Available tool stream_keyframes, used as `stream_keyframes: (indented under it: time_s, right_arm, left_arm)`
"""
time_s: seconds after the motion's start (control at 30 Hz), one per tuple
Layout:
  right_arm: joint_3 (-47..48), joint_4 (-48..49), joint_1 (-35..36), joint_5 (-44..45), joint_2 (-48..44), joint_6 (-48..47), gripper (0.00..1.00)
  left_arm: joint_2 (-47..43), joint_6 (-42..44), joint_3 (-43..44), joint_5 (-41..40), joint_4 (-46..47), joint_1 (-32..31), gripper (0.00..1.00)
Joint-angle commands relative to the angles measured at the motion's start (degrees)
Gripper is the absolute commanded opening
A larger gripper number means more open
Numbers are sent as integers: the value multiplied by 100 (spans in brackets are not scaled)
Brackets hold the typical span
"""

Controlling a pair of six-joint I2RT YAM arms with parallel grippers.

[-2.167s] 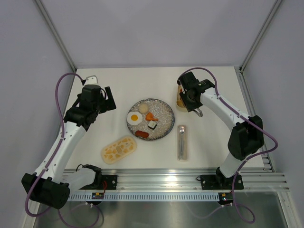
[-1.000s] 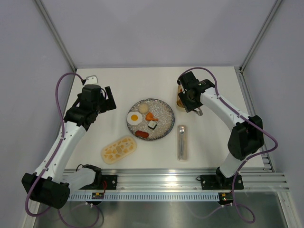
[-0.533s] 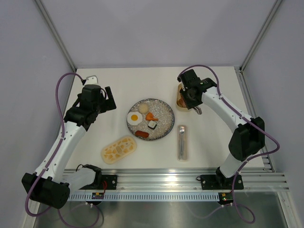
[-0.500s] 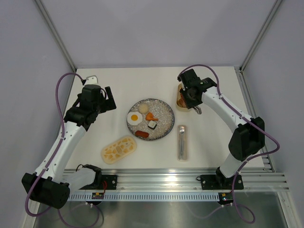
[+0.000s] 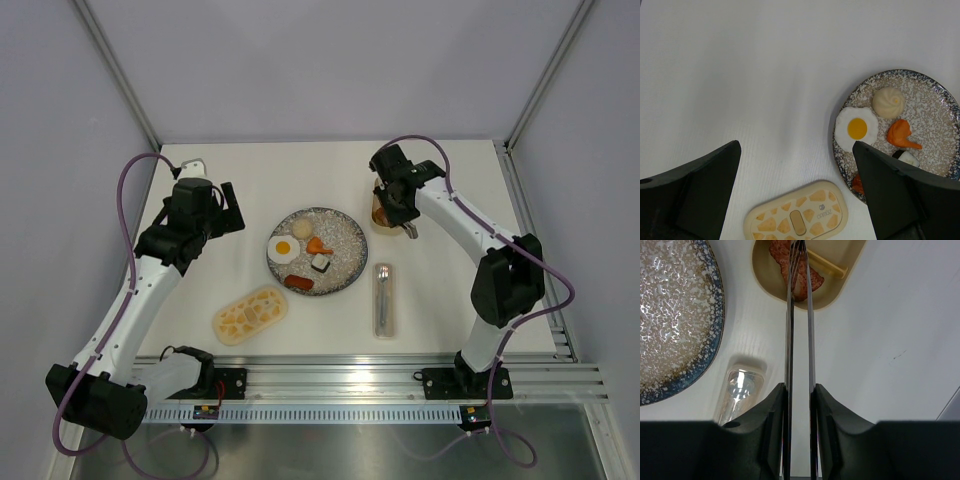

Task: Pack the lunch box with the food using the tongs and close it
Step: Place the fake food in the packing box, then place the clamp at the center of the board.

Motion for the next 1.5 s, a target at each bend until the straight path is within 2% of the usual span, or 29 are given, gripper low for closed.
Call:
stream_keyframes:
  time_s: [0.0, 0.23, 0.6, 0.8, 0.93, 1.2, 1.33, 1.47]
  right_arm:
    - [291, 119, -31, 31, 94, 38, 35]
    - [256, 110, -31, -198, 59, -15, 34]
    - [352, 128, -22, -40, -257, 38, 34]
    - [405, 189, -31, 363, -556, 371, 34]
    - [38, 488, -127, 663, -898, 687, 35]
    - [-1053, 1576, -777, 1725, -1470, 1127, 36]
    - [-1755, 2096, -1443, 1596, -1664, 1391, 38]
    - [-2003, 2456, -1920, 1218, -1488, 1514, 39]
  left_arm:
    - [21, 18, -1, -87, 231, 21, 99]
    - [47, 18, 43, -96, 231, 21, 99]
    - [179, 9, 105, -52, 240, 21, 99]
    - [197, 0, 105, -43, 257, 21, 99]
    - [179, 9, 78, -43, 257, 21, 99]
    - [109, 26, 43, -70, 240, 21, 99]
    - [82, 18, 26, -70, 222, 21, 99]
    - [56, 18, 26, -61, 204, 21, 99]
